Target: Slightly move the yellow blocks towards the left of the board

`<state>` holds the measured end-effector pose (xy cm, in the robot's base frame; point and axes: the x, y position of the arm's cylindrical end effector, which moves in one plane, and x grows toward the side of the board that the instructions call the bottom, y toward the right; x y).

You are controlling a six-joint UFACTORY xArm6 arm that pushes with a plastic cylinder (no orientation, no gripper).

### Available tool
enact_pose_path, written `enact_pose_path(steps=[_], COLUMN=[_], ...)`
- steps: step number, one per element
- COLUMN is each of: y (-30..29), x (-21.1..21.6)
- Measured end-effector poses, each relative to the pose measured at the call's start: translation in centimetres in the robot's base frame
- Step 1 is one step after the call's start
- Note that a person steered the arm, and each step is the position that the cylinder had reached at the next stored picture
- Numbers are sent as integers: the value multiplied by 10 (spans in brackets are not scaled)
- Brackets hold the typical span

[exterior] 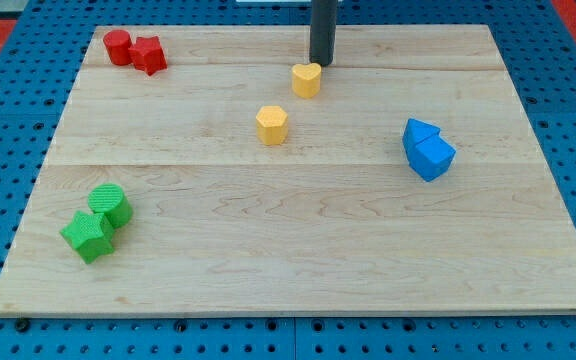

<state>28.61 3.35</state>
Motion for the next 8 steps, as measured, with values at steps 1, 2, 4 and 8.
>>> enact_pose_path(steps=[1, 2, 4, 8], y=[-22, -25, 8, 35], x=[52, 52, 45, 45])
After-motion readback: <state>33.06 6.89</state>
